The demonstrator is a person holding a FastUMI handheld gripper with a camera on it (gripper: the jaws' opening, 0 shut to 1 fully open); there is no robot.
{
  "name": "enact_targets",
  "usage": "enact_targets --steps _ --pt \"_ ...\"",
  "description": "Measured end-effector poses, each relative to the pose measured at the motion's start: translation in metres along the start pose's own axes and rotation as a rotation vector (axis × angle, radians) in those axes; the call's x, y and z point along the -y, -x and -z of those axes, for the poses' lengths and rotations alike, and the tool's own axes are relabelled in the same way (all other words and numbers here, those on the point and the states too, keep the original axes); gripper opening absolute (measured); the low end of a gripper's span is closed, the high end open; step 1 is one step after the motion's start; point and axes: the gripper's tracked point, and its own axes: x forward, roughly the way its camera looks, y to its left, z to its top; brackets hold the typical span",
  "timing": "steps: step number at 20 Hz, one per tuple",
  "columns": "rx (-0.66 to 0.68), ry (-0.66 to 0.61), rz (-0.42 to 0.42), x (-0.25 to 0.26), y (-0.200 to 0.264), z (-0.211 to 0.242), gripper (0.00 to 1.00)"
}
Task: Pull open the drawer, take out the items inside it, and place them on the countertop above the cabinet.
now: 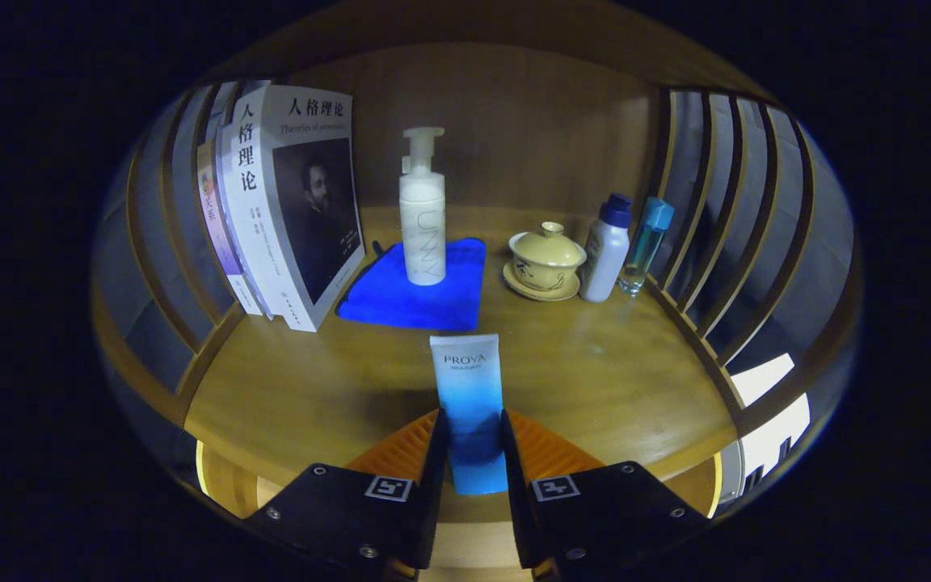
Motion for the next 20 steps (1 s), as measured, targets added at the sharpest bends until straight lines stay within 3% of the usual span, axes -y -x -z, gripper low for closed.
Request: enact_targets --steps 5,10,13,20 --pt "0.034 -0.030 -0.065 -0.005 -0.006 -0.004 0.46" --pt "0.156 -0.170 -0.148 -0.006 0.028 -0.012 0.96" --pt "0.232 -0.159 -0.107 0.011 0.064 -0.015 0.95" --pt "0.461 -0.181 -0.107 0.016 0.163 0.001 0.96"
